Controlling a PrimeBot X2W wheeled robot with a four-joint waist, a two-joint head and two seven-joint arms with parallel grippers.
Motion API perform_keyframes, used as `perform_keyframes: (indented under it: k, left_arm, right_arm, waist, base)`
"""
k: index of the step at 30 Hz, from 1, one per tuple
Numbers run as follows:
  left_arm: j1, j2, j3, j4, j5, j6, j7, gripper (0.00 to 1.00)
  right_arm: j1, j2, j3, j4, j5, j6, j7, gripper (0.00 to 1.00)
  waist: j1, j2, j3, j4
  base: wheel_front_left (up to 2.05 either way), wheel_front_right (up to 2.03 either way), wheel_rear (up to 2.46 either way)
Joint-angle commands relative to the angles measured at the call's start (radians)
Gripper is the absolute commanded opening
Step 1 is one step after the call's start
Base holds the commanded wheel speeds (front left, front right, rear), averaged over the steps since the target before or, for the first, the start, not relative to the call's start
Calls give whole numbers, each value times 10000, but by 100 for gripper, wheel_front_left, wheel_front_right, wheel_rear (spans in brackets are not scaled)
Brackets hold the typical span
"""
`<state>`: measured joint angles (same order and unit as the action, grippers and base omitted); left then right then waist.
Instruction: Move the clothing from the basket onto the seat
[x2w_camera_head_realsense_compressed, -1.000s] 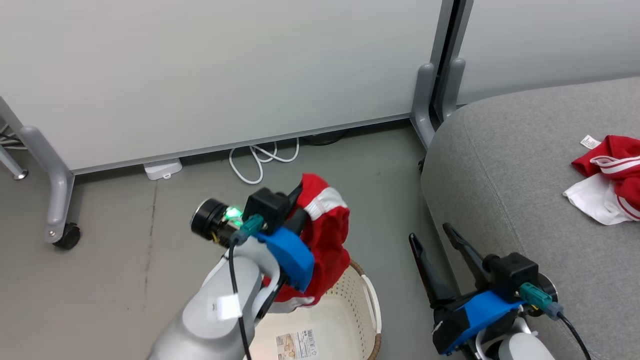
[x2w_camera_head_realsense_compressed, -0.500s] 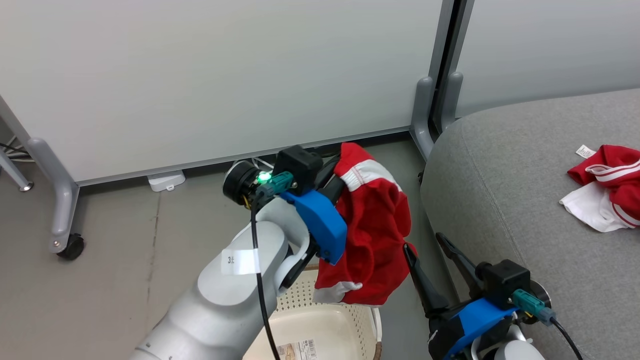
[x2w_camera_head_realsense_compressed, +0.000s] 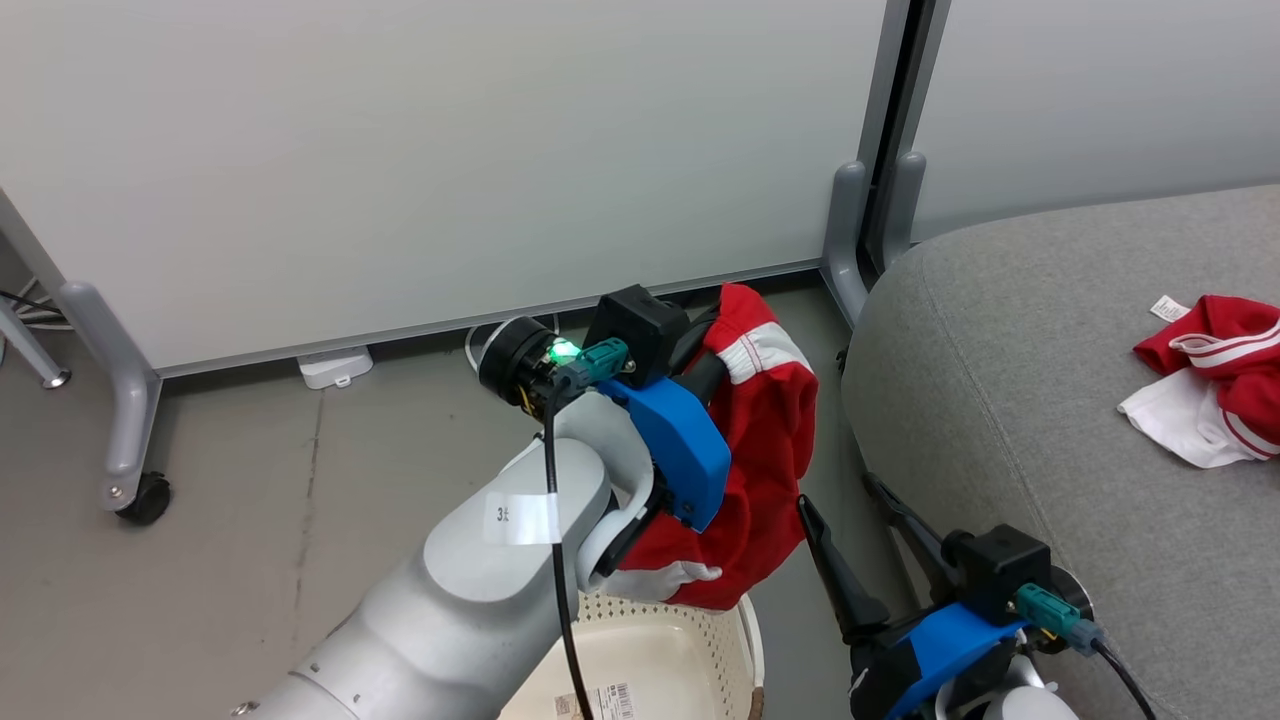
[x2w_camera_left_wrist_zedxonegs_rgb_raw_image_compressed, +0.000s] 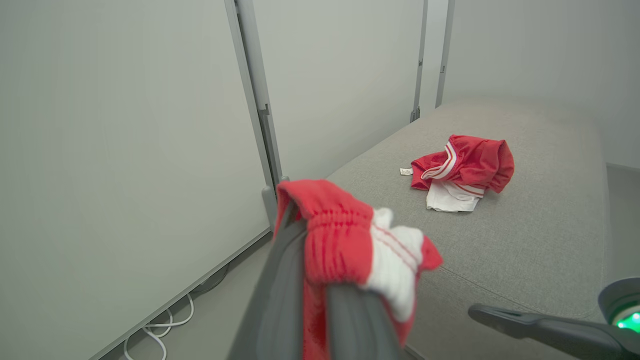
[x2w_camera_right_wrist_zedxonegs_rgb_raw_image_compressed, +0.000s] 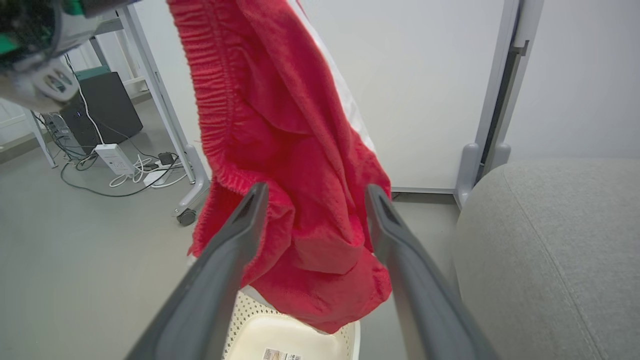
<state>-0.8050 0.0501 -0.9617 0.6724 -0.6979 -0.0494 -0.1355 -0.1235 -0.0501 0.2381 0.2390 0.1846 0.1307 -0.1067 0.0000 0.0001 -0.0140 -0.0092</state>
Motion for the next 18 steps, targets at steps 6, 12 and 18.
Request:
perform_keyframes:
  k: [6,12,18]
  left_arm:
    - [-312,6,-376,228,-350,149,-218,0]
    - [-448,7,-643,381,-627,227,-359,0]
    - [-577,7,-906,446,-931,308,-422,0]
  right_arm:
    - [35,-4,171,-41,91,1,24,100]
    - [-116,-4,402,54,124,1,45,100]
    - [-875,-6,1243,559,369,1,-2,100]
  waist:
    - [0,-1,46,16]
    - [0,-1,78,21]
    - [0,-1,163,-13]
  base:
    - [0,0,0]
    - [0,0,0]
    - [0,0,0]
